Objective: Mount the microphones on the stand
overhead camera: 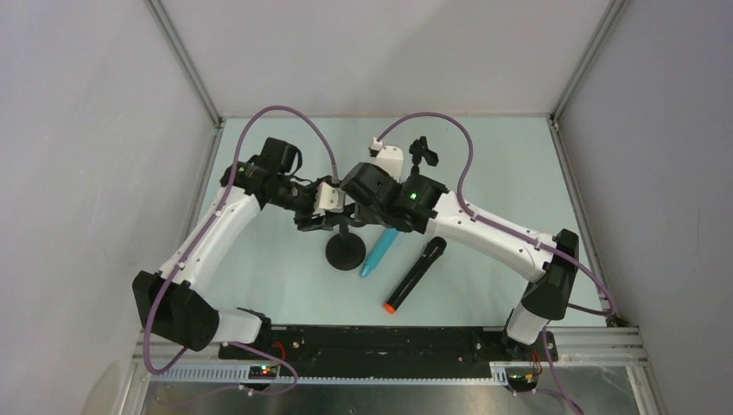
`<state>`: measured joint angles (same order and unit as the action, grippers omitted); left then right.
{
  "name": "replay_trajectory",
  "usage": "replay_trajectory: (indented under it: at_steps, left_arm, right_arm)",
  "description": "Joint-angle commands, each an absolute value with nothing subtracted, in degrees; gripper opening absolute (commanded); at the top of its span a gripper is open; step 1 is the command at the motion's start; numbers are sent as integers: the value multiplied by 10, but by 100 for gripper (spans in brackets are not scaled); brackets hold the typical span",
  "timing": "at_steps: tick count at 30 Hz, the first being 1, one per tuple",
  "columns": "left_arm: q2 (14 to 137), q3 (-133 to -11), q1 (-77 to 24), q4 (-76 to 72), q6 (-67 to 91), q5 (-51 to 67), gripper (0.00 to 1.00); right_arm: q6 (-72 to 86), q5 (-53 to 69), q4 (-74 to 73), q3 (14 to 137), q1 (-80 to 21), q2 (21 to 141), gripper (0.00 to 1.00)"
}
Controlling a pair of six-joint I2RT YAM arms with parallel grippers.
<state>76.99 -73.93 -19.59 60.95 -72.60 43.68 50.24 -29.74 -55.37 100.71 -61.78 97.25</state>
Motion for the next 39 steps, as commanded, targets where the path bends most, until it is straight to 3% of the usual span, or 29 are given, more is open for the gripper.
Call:
replay_trajectory:
  at_steps: [1, 9, 17, 20, 22, 37, 39]
  left_arm:
    - [761, -749, -200, 604, -737, 435, 51]
    - [759, -747, -199, 604, -732, 432, 40]
    - [752, -741, -200, 604, -726, 427, 23]
    - [754, -747, -200, 604, -714, 424, 6]
    - [755, -752, -200, 604, -707, 421, 1]
    - [736, -737, -201, 591, -679, 425, 0]
    - [734, -738, -200, 590, -672, 422, 9]
  right_arm:
    - [497, -323, -568, 1001, -618, 930, 47]
    - [544, -322, -600, 960, -587, 838, 58]
    - [693, -276, -659, 756, -571, 748, 60]
    - [724, -249, -658, 724, -591, 776, 62]
    - [740, -233, -648, 706, -594, 803, 62]
    - [752, -211, -530, 659, -568, 915, 59]
    - [751, -215, -523, 646, -565, 910, 59]
